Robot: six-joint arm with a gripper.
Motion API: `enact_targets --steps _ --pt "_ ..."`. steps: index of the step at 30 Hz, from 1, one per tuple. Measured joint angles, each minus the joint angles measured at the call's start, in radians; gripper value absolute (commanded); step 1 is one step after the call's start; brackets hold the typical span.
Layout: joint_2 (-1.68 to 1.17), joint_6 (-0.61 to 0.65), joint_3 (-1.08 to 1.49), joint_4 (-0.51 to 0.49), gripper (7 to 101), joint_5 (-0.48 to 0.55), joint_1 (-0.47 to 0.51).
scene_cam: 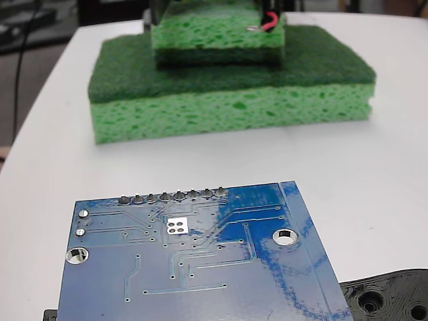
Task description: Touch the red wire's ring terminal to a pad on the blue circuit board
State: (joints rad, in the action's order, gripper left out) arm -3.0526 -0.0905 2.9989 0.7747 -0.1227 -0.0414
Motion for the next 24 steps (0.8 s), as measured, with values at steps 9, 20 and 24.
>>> enact_targets --steps 9,20,24 --pt "0.0 0.011 0.002 -0.003 100.3 0.04 0.026" --pt "0.003 0.017 -0.049 0.011 100.3 0.078 0.066" --pt "0.072 0.046 -0.135 0.026 100.3 0.109 0.12"
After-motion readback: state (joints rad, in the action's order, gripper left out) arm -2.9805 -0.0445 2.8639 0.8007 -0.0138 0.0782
